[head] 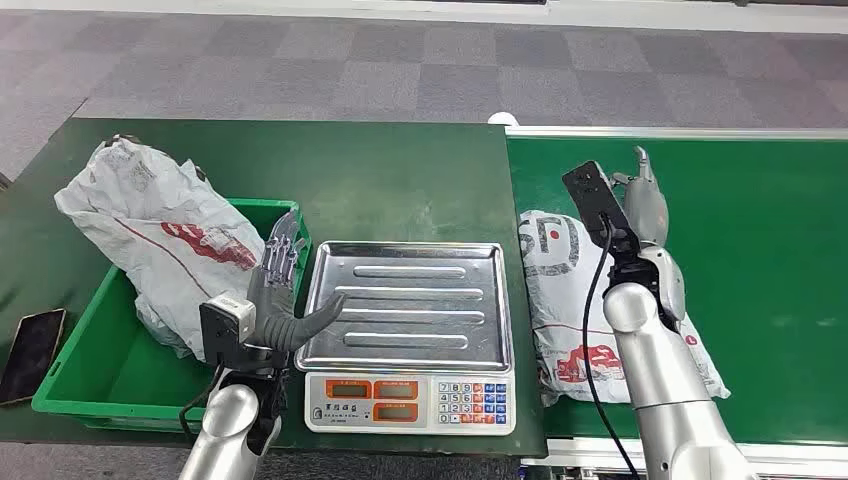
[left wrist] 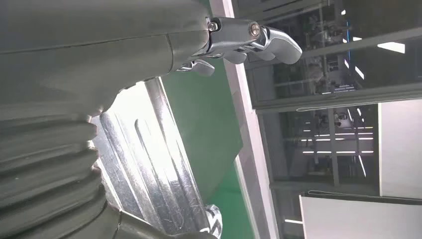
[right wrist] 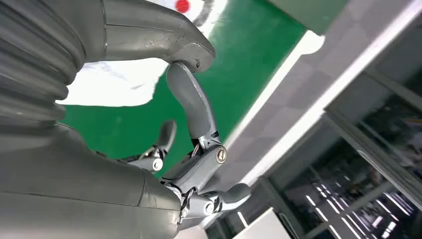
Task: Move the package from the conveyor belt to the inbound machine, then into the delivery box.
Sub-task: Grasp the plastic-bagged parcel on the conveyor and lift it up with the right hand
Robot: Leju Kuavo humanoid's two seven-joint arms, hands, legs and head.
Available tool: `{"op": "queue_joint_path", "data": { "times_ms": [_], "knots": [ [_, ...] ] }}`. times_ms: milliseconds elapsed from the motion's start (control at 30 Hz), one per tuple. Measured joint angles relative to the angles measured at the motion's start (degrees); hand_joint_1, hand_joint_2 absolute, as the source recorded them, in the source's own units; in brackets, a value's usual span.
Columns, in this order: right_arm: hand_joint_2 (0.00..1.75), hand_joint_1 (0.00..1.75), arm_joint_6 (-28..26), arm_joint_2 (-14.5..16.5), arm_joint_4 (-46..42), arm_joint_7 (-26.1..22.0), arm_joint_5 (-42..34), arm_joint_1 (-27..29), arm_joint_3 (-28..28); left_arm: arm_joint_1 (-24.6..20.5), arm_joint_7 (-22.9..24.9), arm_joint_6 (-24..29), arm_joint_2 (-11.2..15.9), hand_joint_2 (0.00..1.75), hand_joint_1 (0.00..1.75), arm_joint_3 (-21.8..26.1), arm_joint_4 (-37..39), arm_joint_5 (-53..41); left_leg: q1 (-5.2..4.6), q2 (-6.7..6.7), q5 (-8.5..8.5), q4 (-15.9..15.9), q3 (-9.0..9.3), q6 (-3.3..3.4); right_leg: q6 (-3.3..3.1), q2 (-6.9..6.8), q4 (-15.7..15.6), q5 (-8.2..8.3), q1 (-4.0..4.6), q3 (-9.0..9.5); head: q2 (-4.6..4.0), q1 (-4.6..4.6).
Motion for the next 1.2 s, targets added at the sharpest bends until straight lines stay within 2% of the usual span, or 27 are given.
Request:
{"op": "queue_joint_path", "data": {
  "times_ms": [67,233,400,567,700,833,1200],
  "knots": [
    [1.75,0.00,-0.09,-0.14,1.39,1.34,0.70,-0.11,0.22,-0.18,0.18,-0.09,0.00,1.75,0.00,0.00,0.12,-0.01,0.00,-0.01,0.00,0.00,0.00,0.00,0.00,0.00,0.00,0.00,0.00,0.00,0.00,0.00],
    [1.75,0.00,-2.59,-1.55,11.94,11.56,7.73,-1.41,0.61,-0.66,1.57,-0.45,0.02,1.75,0.00,0.01,0.43,-0.19,-0.03,-0.15,0.04,0.01,-0.03,0.05,0.00,-0.10,0.00,0.00,-0.03,0.02,0.00,0.01],
    [1.75,0.00,-4.12,-3.48,17.15,14.69,11.41,-0.99,0.58,-0.38,1.90,-0.29,0.04,1.75,0.00,0.02,0.39,-0.24,-0.06,-0.19,0.03,0.01,-0.05,0.05,0.01,-0.11,0.00,-0.01,-0.05,-0.04,0.00,0.00],
    [1.75,0.00,-7.40,-4.70,14.95,19.88,18.14,5.13,-1.29,1.13,1.90,-0.09,0.04,1.75,0.00,0.05,0.17,-0.46,-0.06,-0.36,0.00,-0.01,-0.08,0.05,-0.03,-0.30,-0.01,-0.13,-0.04,0.02,0.00,0.00],
    [1.75,0.00,-8.01,-4.15,10.52,21.29,22.17,11.45,-4.73,2.29,1.88,-0.03,-0.02,1.75,0.00,0.12,-0.24,-0.61,-0.06,-0.36,-0.03,-0.04,-0.14,0.02,-0.04,-0.31,-0.01,-0.15,-0.04,-0.05,0.00,0.00],
    [1.75,0.00,-8.04,-3.28,8.85,21.57,22.72,15.29,-9.07,3.10,1.87,-0.02,-0.14,1.75,0.00,0.28,-0.88,-0.62,-0.06,-0.36,-0.03,-0.05,-0.15,0.02,-0.06,-0.32,0.00,-0.17,-0.04,-0.05,0.00,0.01],
    [1.75,0.00,-6.14,-2.02,8.35,21.37,21.46,18.11,-15.04,3.70,1.95,-0.02,-0.31,1.75,0.00,0.52,-1.84,-0.68,-0.06,-0.33,-0.01,-0.05,-0.12,0.02,-0.06,-0.28,0.02,-0.16,-0.05,-0.05,0.00,0.00]
  ]
}}
